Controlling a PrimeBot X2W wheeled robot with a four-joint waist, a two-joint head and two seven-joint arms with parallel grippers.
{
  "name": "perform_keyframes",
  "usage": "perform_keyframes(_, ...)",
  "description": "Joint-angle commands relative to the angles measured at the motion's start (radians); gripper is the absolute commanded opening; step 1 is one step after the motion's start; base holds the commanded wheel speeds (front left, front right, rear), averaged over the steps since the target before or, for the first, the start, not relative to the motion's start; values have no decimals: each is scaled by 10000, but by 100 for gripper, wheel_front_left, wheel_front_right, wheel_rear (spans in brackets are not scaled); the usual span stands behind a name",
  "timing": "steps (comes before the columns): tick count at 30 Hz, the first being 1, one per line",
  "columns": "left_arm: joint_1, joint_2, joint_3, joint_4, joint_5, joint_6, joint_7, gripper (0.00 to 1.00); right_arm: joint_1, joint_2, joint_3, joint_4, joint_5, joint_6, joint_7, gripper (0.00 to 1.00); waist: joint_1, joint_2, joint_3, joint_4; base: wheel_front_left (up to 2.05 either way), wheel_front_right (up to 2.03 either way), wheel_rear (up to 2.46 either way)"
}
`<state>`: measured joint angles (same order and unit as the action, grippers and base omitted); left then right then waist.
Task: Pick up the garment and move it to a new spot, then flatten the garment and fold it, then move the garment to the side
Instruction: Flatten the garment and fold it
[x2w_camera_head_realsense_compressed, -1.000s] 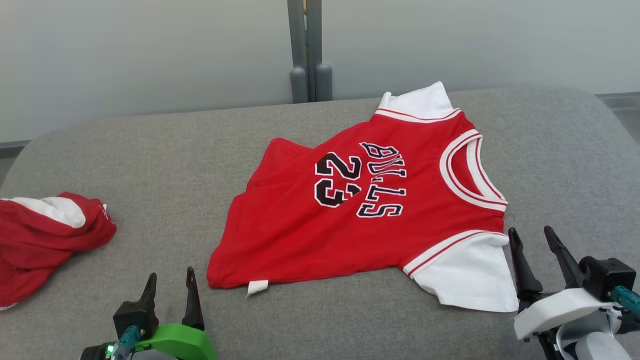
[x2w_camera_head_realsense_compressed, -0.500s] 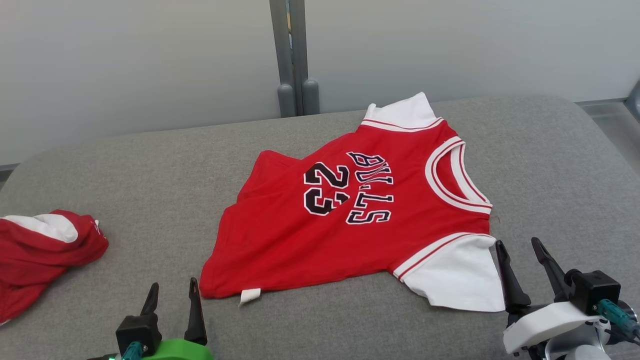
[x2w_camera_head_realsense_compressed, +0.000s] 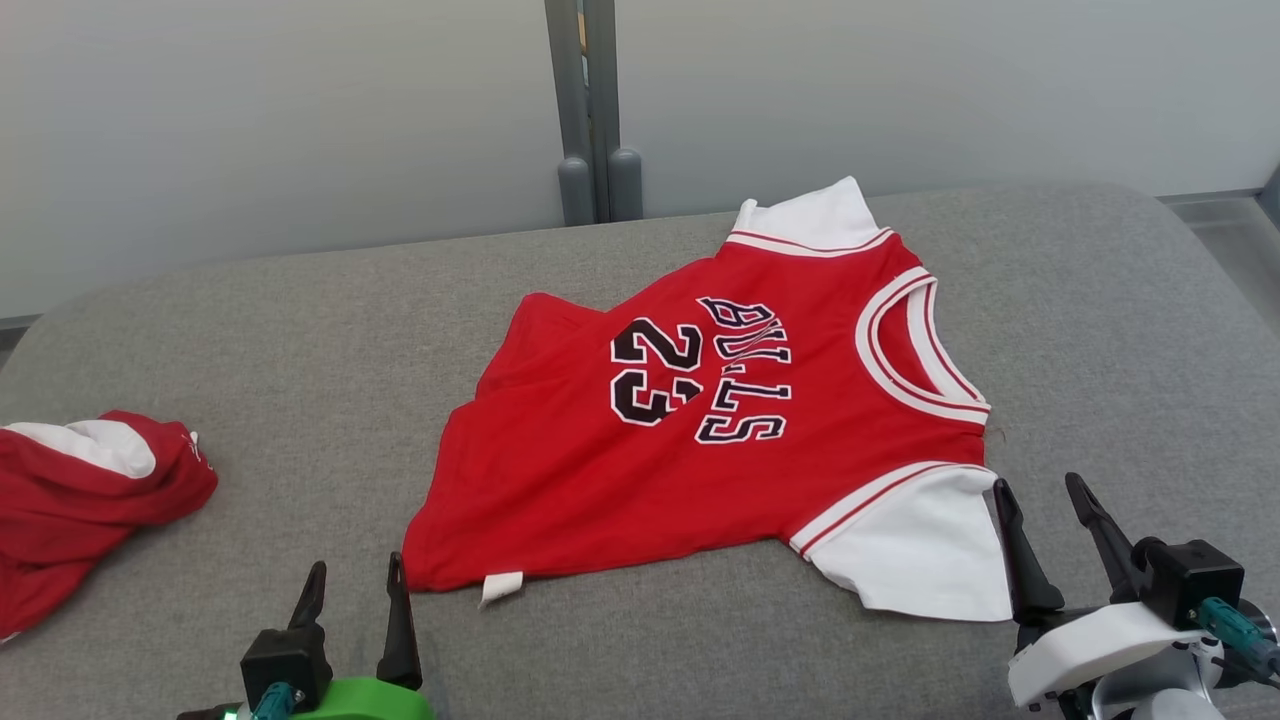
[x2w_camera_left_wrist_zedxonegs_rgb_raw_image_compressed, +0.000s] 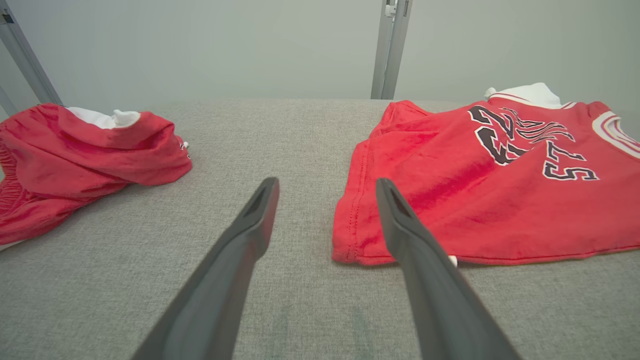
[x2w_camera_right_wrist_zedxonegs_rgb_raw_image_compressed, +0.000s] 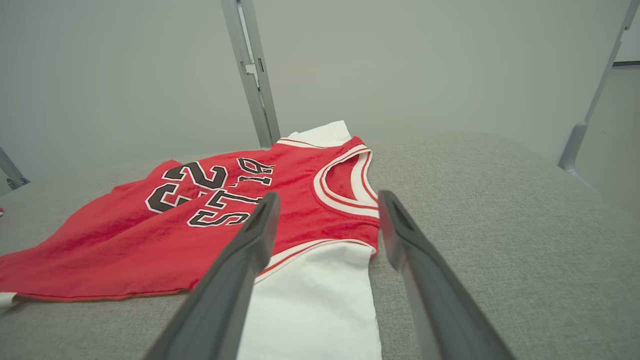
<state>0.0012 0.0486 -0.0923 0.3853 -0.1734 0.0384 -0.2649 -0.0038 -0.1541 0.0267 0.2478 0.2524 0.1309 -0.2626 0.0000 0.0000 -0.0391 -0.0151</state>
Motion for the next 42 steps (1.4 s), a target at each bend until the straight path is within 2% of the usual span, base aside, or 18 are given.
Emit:
perform_keyframes(1,88,38,10,-59,60,30,11,100,64,-53,13,5,73,-4,-29,100,0,0,12,-6,0,0,0)
perform_keyframes(12,34,37,-172,149,-95,-33,9,100,71,-76,38,439,203,-4,-30,100,0,0,242,-61,0,0,0)
perform_keyframes(24,-447,38,-713,954,-276,-42,11,100,-307,-38,375,2510,596,-4,-29,100,0,0,935,-171,0,0,0)
perform_keyframes(29,-578,38,-758,1075,-235,-51,11,100,-634,83,287,3070,673,-4,-29,100,0,0,1054,-164,0,0,0)
perform_keyframes(36,-798,37,-652,1254,-145,-37,11,100,-1406,286,626,4514,802,-4,-27,100,0,0,1281,-115,0,0,0)
perform_keyframes(37,-826,40,-653,1254,-182,-37,11,100,-1508,297,641,4639,841,-4,-21,91,0,0,1327,-106,0,0,0)
perform_keyframes(38,-860,38,-663,1250,-196,-34,11,100,-1566,294,651,4755,843,-4,-15,66,0,0,1369,-98,0,0,0)
perform_keyframes(39,-893,38,-679,1249,-205,-29,11,100,-1605,296,621,4826,900,-4,-9,18,0,0,1409,-94,0,0,0)
perform_keyframes(40,-929,38,-683,1255,-255,-27,11,100,-1634,280,597,4854,921,-4,-6,0,0,0,1449,-95,0,0,0)
perform_keyframes(42,-1005,38,-642,1237,-456,-25,11,100,-1624,223,579,4868,970,-7,-6,0,0,0,1519,-120,0,0,0)
